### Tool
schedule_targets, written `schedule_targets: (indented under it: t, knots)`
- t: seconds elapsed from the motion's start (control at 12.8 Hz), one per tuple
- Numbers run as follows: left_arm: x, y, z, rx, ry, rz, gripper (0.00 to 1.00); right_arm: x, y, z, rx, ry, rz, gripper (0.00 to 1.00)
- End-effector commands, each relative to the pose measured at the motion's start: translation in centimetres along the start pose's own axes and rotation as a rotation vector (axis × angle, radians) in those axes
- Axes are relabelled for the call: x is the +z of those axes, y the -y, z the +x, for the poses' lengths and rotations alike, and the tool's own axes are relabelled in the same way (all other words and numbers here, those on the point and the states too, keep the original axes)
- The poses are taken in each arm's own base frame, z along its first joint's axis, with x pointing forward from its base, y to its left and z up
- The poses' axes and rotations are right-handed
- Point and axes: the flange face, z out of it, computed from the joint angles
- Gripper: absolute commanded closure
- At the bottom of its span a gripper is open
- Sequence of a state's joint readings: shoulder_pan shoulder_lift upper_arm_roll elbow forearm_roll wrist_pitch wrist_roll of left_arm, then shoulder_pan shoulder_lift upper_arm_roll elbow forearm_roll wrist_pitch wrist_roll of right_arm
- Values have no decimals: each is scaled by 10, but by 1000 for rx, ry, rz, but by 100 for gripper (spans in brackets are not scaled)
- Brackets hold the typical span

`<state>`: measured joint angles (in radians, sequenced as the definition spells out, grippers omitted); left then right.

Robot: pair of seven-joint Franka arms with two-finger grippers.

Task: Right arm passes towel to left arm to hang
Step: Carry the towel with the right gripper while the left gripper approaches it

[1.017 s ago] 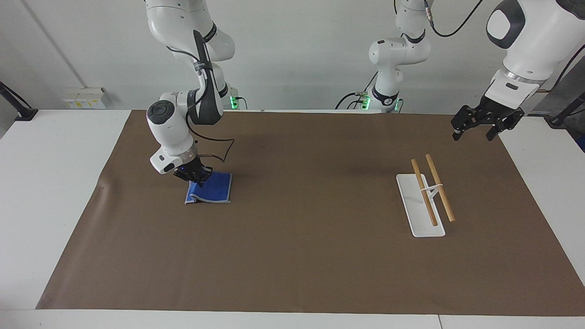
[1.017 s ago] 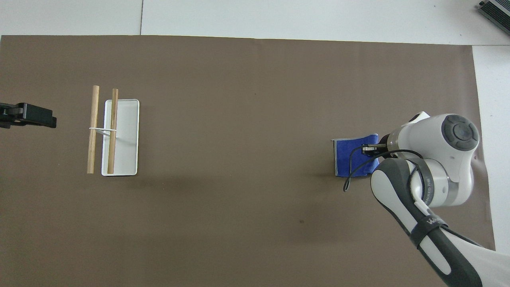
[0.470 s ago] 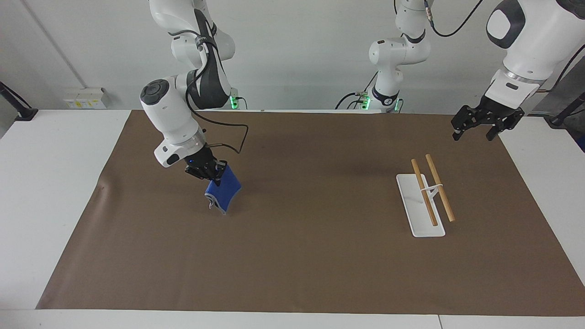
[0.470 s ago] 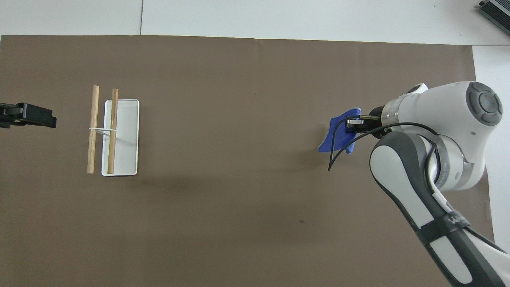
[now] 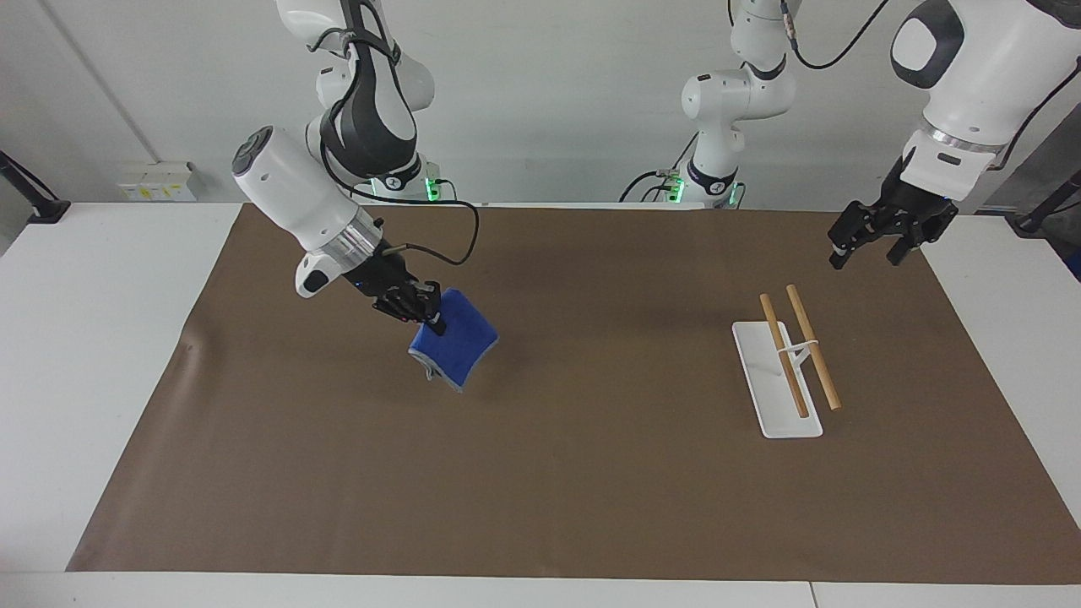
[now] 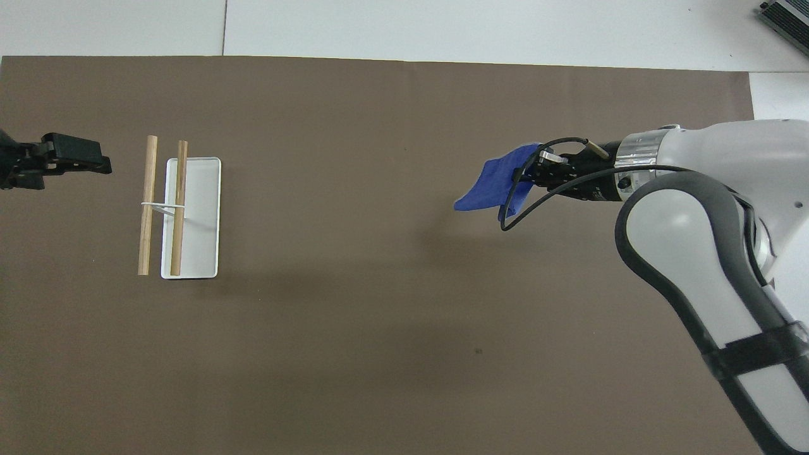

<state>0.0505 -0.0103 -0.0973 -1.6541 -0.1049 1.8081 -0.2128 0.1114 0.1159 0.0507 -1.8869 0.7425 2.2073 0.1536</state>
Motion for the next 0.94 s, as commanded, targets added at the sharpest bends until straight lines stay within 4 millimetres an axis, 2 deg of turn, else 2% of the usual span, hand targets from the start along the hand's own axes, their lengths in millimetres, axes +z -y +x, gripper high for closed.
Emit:
schedule_targets:
  t: [0.0, 0.23, 0.55, 0.7, 0.86]
  knots:
    - [9, -23, -7, -162, -60, -54, 0, 9, 17, -7, 109, -8, 146, 100]
    - [20, -49, -14, -376, -157, -148, 0, 38, 36, -21, 211, -24, 269, 100]
    - [40, -88, -33, -580, -224, -242, 0, 80, 62, -54, 337, -48, 375, 100]
    - [53, -110, -42, -683, -247, -305, 0, 84, 67, -60, 367, -48, 401, 100]
    - [65, -123, -46, -783, -261, -364, 0, 90, 75, -70, 400, -27, 433, 100]
